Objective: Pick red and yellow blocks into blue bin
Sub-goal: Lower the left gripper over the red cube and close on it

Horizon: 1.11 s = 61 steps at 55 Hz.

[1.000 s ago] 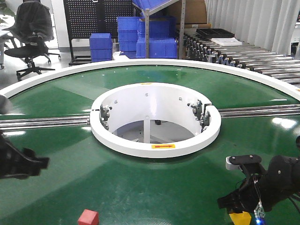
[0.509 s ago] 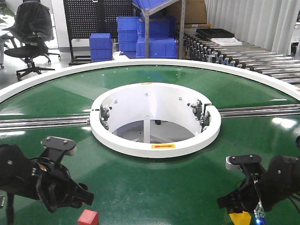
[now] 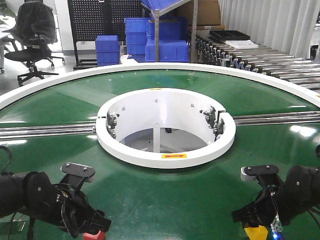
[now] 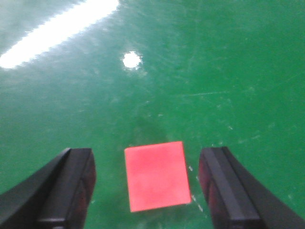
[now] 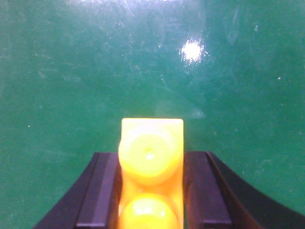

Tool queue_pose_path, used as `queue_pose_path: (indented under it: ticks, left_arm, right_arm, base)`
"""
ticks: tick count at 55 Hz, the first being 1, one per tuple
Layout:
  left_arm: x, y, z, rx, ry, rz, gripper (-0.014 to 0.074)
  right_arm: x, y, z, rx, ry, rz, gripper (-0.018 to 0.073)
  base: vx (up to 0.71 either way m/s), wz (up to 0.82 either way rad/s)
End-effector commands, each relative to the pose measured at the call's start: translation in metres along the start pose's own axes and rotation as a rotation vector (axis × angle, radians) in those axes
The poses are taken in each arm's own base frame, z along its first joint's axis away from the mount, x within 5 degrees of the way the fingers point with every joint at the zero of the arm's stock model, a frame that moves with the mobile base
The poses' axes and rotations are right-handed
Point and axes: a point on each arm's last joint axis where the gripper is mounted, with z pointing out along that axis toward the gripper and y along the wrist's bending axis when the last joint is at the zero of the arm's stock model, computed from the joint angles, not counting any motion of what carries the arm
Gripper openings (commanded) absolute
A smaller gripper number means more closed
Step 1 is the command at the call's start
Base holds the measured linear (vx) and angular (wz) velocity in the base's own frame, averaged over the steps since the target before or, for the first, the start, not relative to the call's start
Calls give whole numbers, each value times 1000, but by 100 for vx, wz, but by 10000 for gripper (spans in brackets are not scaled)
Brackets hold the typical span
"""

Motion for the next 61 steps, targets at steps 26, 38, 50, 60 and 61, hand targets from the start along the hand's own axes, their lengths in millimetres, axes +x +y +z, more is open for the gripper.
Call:
queue_pose_path:
  ticks: [26, 38, 50, 60, 61]
  left_arm:
    - [-16, 1, 4, -19, -97, -11, 566]
    - [-14, 0, 7, -13, -74, -12, 460]
    - [-11, -1, 6, 0, -40, -12, 130]
    - [-12, -3, -3, 9, -37, -7, -9]
    - [-13, -3, -6, 9, -45, -6, -8]
  right_arm:
    - [-14, 1, -21, 9, -82, -18, -10]
    - [-14, 1, -21, 9, -86, -18, -10]
    - [-14, 1, -21, 9, -86, -18, -10]
    - [-14, 1, -21, 8, -82, -18, -10]
    - [-14, 1, -21, 8, -81, -18, -10]
  base:
    - [0, 0]
    - [0, 0]
    - [0, 0]
    - [0, 0]
    - [0, 0]
